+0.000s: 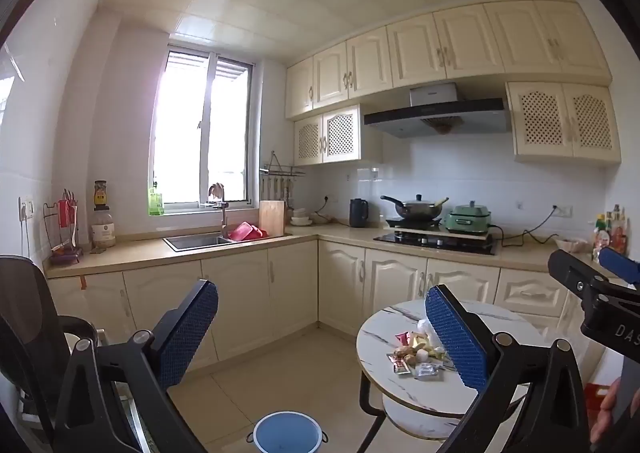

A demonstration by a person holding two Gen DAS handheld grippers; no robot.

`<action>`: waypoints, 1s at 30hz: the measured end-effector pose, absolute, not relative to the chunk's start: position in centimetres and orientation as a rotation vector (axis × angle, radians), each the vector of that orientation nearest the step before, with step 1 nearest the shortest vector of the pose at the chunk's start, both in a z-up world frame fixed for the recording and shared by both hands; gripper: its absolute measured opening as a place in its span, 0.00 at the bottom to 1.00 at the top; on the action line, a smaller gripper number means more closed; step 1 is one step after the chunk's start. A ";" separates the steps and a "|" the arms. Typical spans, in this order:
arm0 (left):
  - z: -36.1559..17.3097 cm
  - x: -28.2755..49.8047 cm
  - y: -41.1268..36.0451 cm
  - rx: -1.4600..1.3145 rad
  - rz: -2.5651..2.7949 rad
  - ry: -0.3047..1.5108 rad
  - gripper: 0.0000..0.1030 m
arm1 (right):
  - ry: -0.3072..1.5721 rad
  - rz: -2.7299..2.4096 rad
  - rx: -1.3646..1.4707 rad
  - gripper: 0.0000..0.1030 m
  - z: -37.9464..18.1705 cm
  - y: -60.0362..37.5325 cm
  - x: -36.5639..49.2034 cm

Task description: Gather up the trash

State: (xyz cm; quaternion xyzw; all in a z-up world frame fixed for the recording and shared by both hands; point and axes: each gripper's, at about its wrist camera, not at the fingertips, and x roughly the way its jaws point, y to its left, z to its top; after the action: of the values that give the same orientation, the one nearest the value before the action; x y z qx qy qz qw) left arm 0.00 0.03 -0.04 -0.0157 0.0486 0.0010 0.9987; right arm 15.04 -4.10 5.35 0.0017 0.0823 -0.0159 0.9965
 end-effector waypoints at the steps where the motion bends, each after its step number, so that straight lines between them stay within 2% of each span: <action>1: 0.0 0.0 0.1 -0.028 0.006 0.098 0.99 | 0.165 -0.033 0.002 1.00 5.3 -4.1 15.0; 30: -0.1 -0.3 -0.1 0.011 -0.024 0.101 0.99 | 0.181 -0.034 0.012 1.00 4.9 -3.9 15.3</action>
State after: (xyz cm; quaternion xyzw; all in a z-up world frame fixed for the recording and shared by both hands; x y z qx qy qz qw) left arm -0.32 -0.14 -0.06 0.0055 0.0505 -0.0122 0.9986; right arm 15.26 -3.90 4.86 0.0059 0.0905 -0.0170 0.9957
